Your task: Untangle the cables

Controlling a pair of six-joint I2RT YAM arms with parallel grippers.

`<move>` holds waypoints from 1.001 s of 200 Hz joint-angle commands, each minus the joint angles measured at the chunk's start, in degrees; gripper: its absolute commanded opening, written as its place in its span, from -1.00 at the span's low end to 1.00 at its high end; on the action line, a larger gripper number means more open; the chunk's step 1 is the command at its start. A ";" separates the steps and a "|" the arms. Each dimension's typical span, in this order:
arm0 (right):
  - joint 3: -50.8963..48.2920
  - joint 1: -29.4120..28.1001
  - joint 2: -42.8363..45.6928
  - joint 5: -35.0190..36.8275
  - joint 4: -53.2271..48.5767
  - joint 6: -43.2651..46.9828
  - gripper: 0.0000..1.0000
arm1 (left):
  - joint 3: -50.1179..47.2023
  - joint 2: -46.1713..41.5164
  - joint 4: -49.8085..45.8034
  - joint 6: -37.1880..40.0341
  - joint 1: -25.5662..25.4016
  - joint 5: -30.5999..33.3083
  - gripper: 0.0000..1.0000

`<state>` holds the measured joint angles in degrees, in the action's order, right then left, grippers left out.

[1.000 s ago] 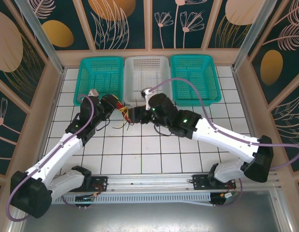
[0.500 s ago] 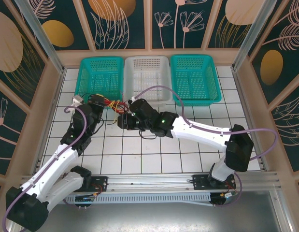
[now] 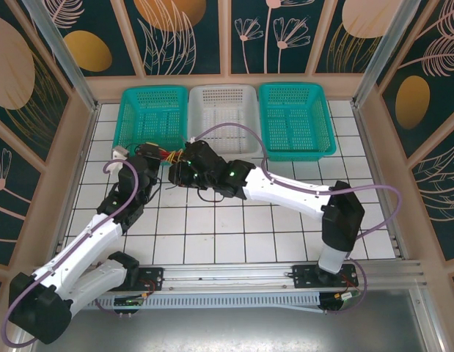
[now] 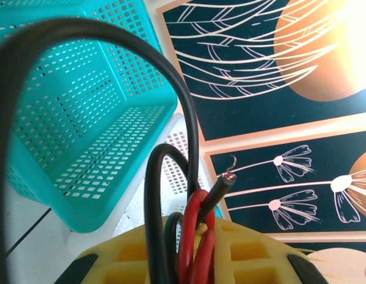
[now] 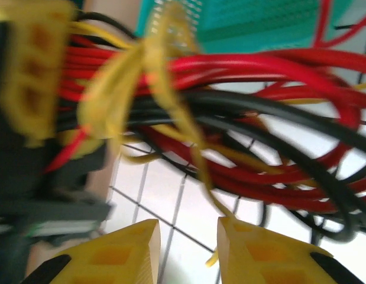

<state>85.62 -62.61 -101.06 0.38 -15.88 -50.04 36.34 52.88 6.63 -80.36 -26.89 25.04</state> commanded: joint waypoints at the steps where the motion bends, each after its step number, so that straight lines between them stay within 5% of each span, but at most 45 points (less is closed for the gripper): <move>1: 2.67 0.36 -0.90 2.62 -4.06 -0.86 -0.26 | 2.16 -0.32 -0.90 -3.11 -0.40 1.95 -1.00; 22: 2.22 0.51 -0.98 2.78 -4.02 -0.72 -0.11 | 1.90 -0.32 -1.27 -3.61 -0.52 1.73 -1.00; 172: 1.96 0.20 0.91 -1.34 -3.71 -0.88 -0.27 | 1.81 0.29 -1.98 -4.08 -0.70 3.57 -1.00; 200: 2.67 0.21 0.50 -1.43 -4.23 -1.00 -0.14 | 1.48 0.36 -1.76 -4.65 -0.79 3.83 -1.00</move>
<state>85.86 -61.98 -102.15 -0.32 -18.68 -50.28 36.34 53.52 5.19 -82.21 -27.20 27.55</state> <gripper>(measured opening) 0.409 0.134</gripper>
